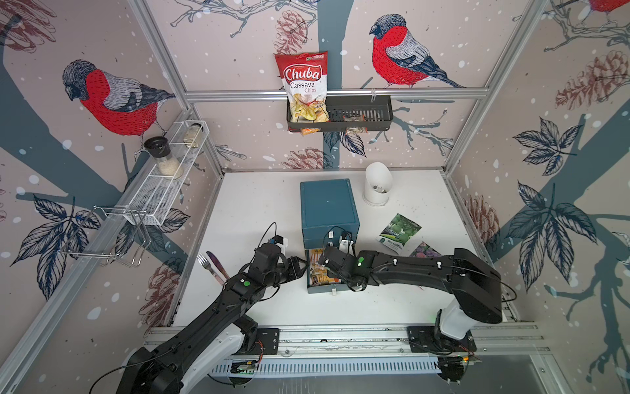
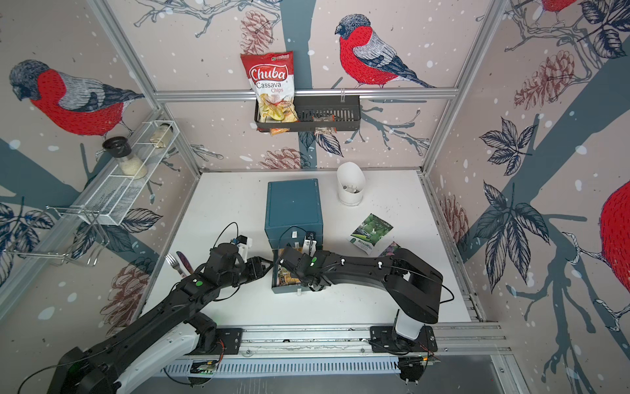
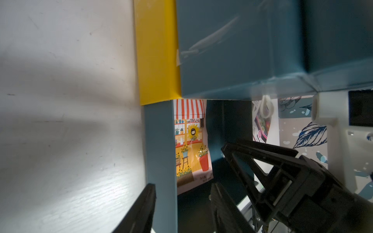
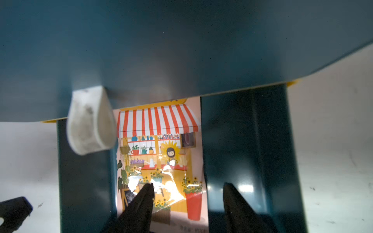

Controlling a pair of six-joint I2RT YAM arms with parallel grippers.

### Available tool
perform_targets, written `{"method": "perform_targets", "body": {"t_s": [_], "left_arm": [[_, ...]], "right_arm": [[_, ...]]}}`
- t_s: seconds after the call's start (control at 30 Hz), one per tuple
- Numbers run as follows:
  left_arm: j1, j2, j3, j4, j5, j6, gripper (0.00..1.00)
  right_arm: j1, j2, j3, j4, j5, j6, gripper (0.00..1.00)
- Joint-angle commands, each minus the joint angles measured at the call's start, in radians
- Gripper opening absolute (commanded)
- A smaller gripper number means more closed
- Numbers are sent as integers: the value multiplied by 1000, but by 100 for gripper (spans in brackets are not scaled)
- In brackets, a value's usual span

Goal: Take the seed bags out of the drawer
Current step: Pick up the seed packet from the drawer.

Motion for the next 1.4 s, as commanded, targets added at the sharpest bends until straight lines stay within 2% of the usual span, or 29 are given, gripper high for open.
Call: {"method": "perform_targets", "body": {"t_s": [0.0,0.17,0.27,0.4,0.47,0.57,0.67,0.8,0.93,1.37], "left_arm": [[-2,2,-14,30,-17,1,48],[-7,9,-34,43,-11,2,47],[-10,26,-36,51,-6,9,47],[-20,48,-39,68,-3,9,47],[-25,54,-40,75,-8,6,46],[-34,61,-49,85,-8,3,45],[-38,67,-61,95,-8,1,44],[-42,68,-75,104,-9,-3,44],[-46,72,-77,109,-10,-2,43],[-67,60,-87,104,-17,-12,41]], "right_arm": [[-7,41,11,49,12,-21,62],[-16,101,7,57,14,8,69],[-17,131,8,64,5,16,68],[-20,159,-11,111,-23,22,63],[-28,173,-25,140,-47,32,57],[-33,189,-28,163,-71,34,40],[-29,184,-27,190,-91,22,28],[-31,154,-38,245,-118,9,19],[-47,119,-72,334,-175,-1,2],[-51,-22,-135,409,-172,20,0]]}}
